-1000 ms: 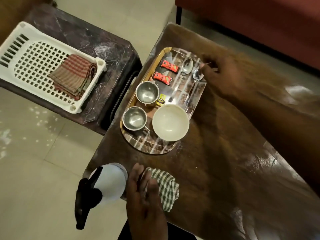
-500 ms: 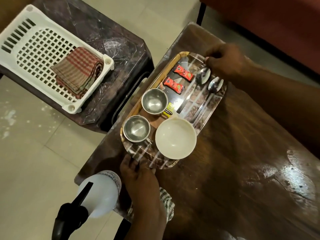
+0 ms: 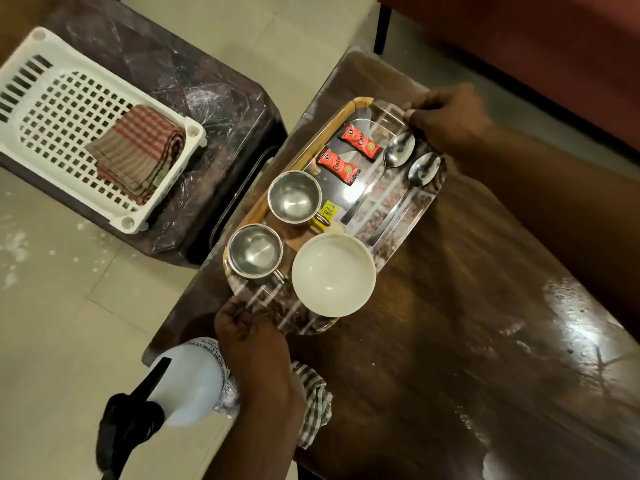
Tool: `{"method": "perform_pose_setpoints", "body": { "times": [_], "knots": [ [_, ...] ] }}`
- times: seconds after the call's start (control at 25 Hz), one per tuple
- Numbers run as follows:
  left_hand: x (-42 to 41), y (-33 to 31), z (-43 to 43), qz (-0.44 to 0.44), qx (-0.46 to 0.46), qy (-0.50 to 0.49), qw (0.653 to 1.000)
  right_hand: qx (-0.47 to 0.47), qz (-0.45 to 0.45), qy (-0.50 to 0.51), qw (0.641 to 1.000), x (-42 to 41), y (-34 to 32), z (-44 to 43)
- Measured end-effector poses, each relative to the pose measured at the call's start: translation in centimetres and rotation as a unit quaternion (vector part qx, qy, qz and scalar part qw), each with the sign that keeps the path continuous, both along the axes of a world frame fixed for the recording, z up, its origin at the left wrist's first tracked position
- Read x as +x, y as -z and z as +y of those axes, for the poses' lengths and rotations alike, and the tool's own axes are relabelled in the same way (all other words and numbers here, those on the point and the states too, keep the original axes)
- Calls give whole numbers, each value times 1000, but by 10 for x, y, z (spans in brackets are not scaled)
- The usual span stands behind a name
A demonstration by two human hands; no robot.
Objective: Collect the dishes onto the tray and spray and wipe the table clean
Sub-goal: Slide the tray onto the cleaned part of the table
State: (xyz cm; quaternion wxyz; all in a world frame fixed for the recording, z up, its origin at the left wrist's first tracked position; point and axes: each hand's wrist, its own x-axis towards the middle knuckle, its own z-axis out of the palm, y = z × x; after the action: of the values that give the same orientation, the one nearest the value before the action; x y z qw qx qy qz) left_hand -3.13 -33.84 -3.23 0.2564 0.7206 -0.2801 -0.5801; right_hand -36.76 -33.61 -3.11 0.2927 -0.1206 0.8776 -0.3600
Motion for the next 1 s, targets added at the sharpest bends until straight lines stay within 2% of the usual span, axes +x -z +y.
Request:
{"method": "perform_pose_setpoints", "body": {
  "times": [0.12,0.24,0.36,0.52,0.72,1.0],
  "knots": [
    [2,-37,1,0,-5,29,1000,-17,-7,47,999,4,-50,31],
    [9,-78,-4,-2,3,72,997,-39,22,115,992,16,-108,76],
    [11,-140,-14,16,3,92,996,-65,4,193,979,44,-166,131],
    [16,-235,-26,67,-4,188,980,-88,2,266,960,99,-252,207],
    [20,-322,-33,101,-24,358,928,-122,11,353,928,172,-329,280],
    [11,-377,-7,138,-32,479,866,-175,34,441,879,272,-382,375]
  ]
}}
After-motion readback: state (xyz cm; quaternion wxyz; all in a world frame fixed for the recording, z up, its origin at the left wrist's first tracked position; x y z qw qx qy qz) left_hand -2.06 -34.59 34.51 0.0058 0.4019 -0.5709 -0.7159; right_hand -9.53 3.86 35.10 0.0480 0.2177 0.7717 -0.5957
